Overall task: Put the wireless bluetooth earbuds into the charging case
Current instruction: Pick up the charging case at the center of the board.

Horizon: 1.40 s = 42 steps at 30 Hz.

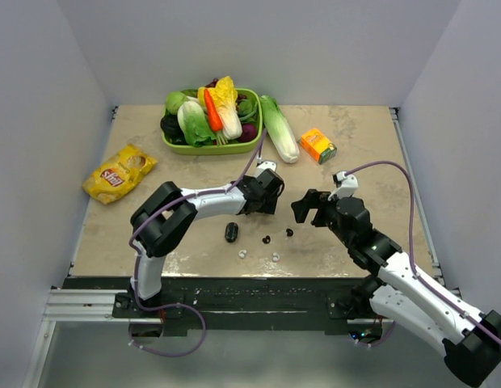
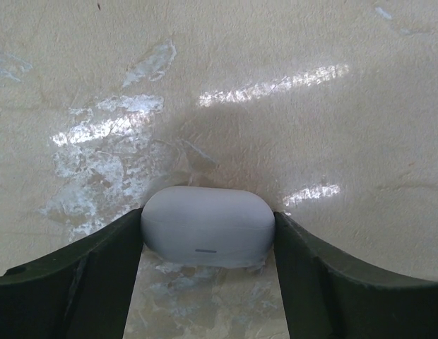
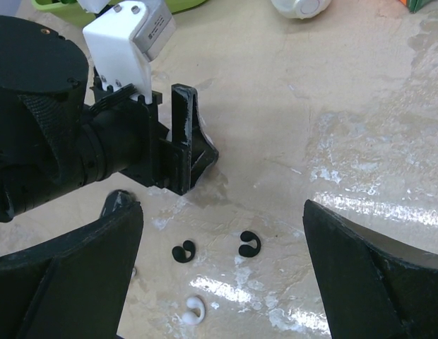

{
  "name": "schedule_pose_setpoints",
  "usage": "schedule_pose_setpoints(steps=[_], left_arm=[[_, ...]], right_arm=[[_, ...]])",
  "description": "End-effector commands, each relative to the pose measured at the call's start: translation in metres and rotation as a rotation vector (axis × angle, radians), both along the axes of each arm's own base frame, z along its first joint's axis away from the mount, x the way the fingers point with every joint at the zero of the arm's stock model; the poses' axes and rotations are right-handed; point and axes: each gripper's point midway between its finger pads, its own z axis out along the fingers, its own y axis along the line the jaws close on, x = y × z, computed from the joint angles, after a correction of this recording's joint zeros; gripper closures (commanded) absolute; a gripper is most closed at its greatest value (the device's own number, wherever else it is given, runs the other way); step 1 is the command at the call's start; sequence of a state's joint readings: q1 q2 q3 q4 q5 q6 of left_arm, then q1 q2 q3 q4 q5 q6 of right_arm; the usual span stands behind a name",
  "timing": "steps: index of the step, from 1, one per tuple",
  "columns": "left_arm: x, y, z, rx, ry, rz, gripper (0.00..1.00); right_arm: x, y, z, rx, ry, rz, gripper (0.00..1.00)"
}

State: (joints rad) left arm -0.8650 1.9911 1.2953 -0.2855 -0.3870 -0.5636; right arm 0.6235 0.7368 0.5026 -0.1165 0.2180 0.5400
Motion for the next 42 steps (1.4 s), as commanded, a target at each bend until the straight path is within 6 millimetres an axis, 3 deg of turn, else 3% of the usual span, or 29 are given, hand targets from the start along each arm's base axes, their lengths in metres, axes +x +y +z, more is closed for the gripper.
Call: schedule_pose_setpoints(steps=[1,3,4,6,7,9,10,12,13,15,16,17,18,19,20,21,22,23,24,25,28,33,42], left_arm=[[-0.002,0.002,0.013,-0.05,-0.07,-0.018,0.63],[0.009,-0.003,0.051,-0.12,-0.188,-0.045,0.74],[0.01,0.005,0.055,-0.11,-0.221,-0.038,0.77],[0.018,0.003,0.093,-0.165,-0.332,-0.06,0.82],[0.016,0.01,0.094,-0.155,-0.351,-0.058,0.9],[0.015,0.012,0.123,-0.218,-0.426,-0.061,0.96],[0.006,0.017,0.113,-0.221,-0.42,-0.083,1.0],[0.0,0.015,0.144,-0.336,-0.508,-0.11,1.0],[-0.014,0.019,0.128,-0.35,-0.492,-0.15,1.0],[-0.022,0.02,0.164,-0.486,-0.625,-0.181,1.0],[-0.039,0.027,0.143,-0.496,-0.615,-0.233,1.0],[-0.048,0.03,0.153,-0.537,-0.667,-0.267,1.0],[-0.054,0.03,0.183,-0.642,-0.796,-0.292,1.0],[-0.072,0.037,0.164,-0.649,-0.799,-0.354,1.0],[-0.079,0.042,0.166,-0.652,-0.853,-0.383,1.0],[-0.087,0.047,0.193,-0.726,-0.975,-0.392,1.0],[-0.096,0.053,0.176,-0.702,-0.974,-0.423,1.0],[-0.101,0.057,0.18,-0.69,-1.024,-0.445,1.0],[-0.109,0.064,0.202,-0.74,-1.126,-0.451,1.0],[-0.118,0.063,0.192,-0.726,-1.128,-0.512,1.0],[-0.134,0.049,0.199,-0.726,-1.174,-0.651,1.0],[-0.144,0.036,0.21,-0.719,-1.23,-0.736,1.0],[-0.155,0.036,0.248,-0.766,-1.352,-0.777,1.0]], right_arm=[[0.0,-0.001,0.01,0.028,-0.018,-0.015,0.02],[0.003,0.001,0.019,0.041,-0.032,-0.016,0.02],[0.005,0.003,0.029,0.054,-0.048,-0.016,0.02],[0.008,0.004,0.039,0.061,-0.061,-0.02,0.02],[0.011,0.005,0.046,0.062,-0.066,-0.025,0.02],[0.014,0.005,0.054,0.06,-0.076,-0.031,0.02],[0.016,0.007,0.06,0.067,-0.086,-0.031,0.02],[0.017,0.01,0.066,0.08,-0.102,-0.019,0.03],[0.015,0.015,0.068,0.082,-0.113,0.015,0.03],[0.015,0.023,0.081,0.102,-0.153,0.062,0.04],[0.015,0.026,0.087,0.094,-0.161,0.082,0.04],[0.015,0.029,0.087,0.086,-0.149,0.1,0.04],[0.015,0.03,0.086,0.076,-0.139,0.103,0.04],[0.015,0.03,0.091,0.066,-0.136,0.11,0.04],[0.014,0.036,0.088,0.058,-0.12,0.143,0.04],[0.013,0.039,0.087,0.05,-0.114,0.165,0.04],[0.012,0.042,0.089,0.031,-0.107,0.195,0.05],[0.011,0.047,0.086,0.013,-0.087,0.226,0.06],[0.008,0.057,0.075,-0.01,-0.045,0.287,0.07],[0.006,0.059,0.07,-0.046,-0.014,0.314,0.07],[-0.002,0.074,0.057,-0.085,0.034,0.392,0.07],[-0.021,0.104,0.048,-0.121,0.05,0.487,0.02],[-0.03,0.128,0.036,-0.115,0.072,0.519,0.04]])
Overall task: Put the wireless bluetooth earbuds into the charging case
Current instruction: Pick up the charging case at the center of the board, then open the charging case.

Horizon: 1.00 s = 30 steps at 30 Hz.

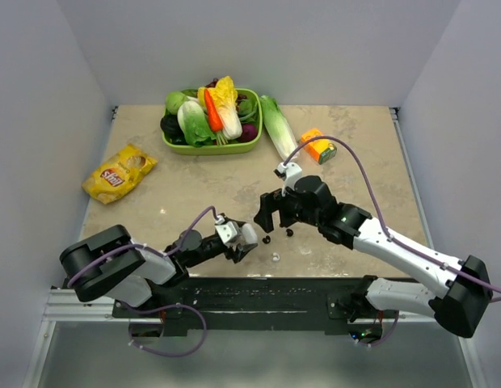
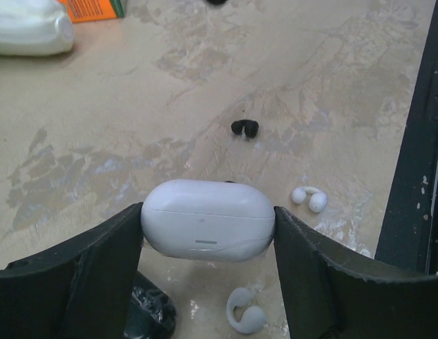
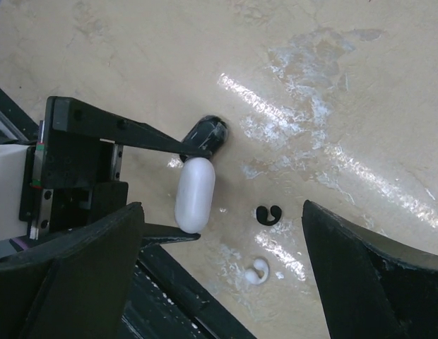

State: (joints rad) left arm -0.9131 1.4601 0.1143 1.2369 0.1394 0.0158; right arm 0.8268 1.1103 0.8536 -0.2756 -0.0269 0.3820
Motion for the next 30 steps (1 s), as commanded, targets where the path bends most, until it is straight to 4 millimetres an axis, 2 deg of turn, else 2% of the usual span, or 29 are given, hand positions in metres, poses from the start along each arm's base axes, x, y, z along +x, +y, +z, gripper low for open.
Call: schedule_pose_setpoints(steps=[1,6,10,18,22,30], left_arm=[[-0.018,0.003,0.19,-0.558,-0.506,-0.064,1.0],[-0.027,0.004,0.203,-0.589,-0.537,-0.1,1.0],[-0.038,0.006,0.215,-0.617,-0.562,-0.143,1.0],[-0.043,0.007,0.218,-0.607,-0.575,-0.164,1.0],[-0.045,0.009,0.22,-0.609,-0.581,-0.162,1.0],[-0.044,0.011,0.222,-0.604,-0.594,-0.149,1.0]], right_arm=[[0.0,0.021,0.021,0.053,-0.04,0.032,0.05],[-0.007,0.032,0.008,0.037,-0.018,0.061,0.06],[-0.006,0.036,0.009,0.051,-0.025,0.058,0.06],[-0.003,0.037,0.004,0.042,-0.014,0.042,0.09],[-0.002,0.032,-0.002,0.018,-0.003,0.025,0.09],[0.0,0.014,0.002,0.005,-0.03,-0.043,0.1]])
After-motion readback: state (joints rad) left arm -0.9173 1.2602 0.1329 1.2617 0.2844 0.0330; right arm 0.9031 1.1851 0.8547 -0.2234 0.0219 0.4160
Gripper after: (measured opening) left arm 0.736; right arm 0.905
